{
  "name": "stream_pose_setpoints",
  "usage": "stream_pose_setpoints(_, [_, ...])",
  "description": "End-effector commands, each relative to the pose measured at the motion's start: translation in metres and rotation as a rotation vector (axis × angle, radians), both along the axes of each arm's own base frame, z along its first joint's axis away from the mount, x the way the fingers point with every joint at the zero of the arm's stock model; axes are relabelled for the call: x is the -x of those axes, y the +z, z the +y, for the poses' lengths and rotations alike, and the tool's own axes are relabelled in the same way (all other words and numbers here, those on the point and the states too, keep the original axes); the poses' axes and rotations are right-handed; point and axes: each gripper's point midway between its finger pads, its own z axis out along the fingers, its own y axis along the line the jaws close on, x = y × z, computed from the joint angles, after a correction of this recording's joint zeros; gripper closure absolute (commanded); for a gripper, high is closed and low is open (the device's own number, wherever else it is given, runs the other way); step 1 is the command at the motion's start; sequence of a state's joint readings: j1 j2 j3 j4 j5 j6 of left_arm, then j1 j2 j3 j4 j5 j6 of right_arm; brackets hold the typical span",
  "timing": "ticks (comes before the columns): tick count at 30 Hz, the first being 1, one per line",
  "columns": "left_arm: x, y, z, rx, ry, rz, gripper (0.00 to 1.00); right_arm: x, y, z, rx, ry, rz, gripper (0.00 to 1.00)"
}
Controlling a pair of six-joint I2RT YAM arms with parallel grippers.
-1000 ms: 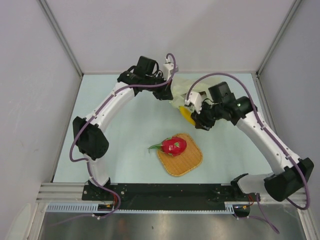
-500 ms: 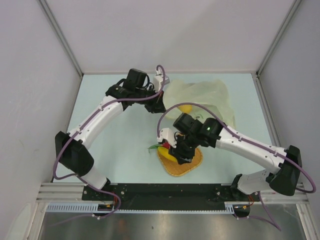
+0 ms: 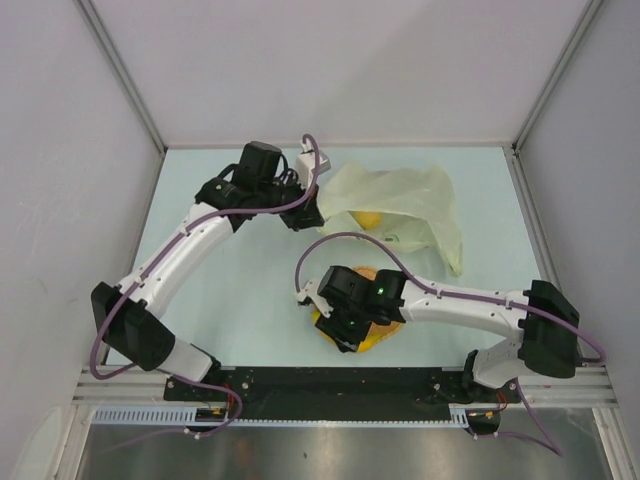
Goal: Take the fake fruits out of the plastic bag
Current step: Place the fake fruit on the plate.
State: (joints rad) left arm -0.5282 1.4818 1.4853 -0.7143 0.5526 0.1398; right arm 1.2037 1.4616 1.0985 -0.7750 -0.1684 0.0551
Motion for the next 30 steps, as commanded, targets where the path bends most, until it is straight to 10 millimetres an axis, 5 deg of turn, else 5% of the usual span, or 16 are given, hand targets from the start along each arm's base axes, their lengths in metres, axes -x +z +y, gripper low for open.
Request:
stream_pose_setpoints(1, [0.011,0.014,0.005,0.022,-0.017,-0.058,0.97,-0.023,-0.008,0.010,-0.007,-0.126,-0.100,1.00])
stream_pose_setpoints(16, [0.027,0.006,0.009,0.045,-0.020,-0.030,0.97,-0.032,-0.041,0.005,0.039,-0.094,-0.163,1.00])
stream_pose_setpoints(20, [0.030,0.007,0.011,0.043,-0.026,-0.036,0.97,-0.031,-0.047,0.000,0.064,-0.083,-0.162,0.76])
stream_pose_setpoints(27, [0.033,0.005,0.013,0.047,-0.024,-0.030,0.97,-0.029,-0.053,0.003,0.060,-0.068,-0.149,0.68])
stream_pose_setpoints(30, [0.034,0.006,0.013,0.048,-0.024,-0.033,0.97,-0.029,-0.052,0.006,0.051,-0.062,-0.151,0.52])
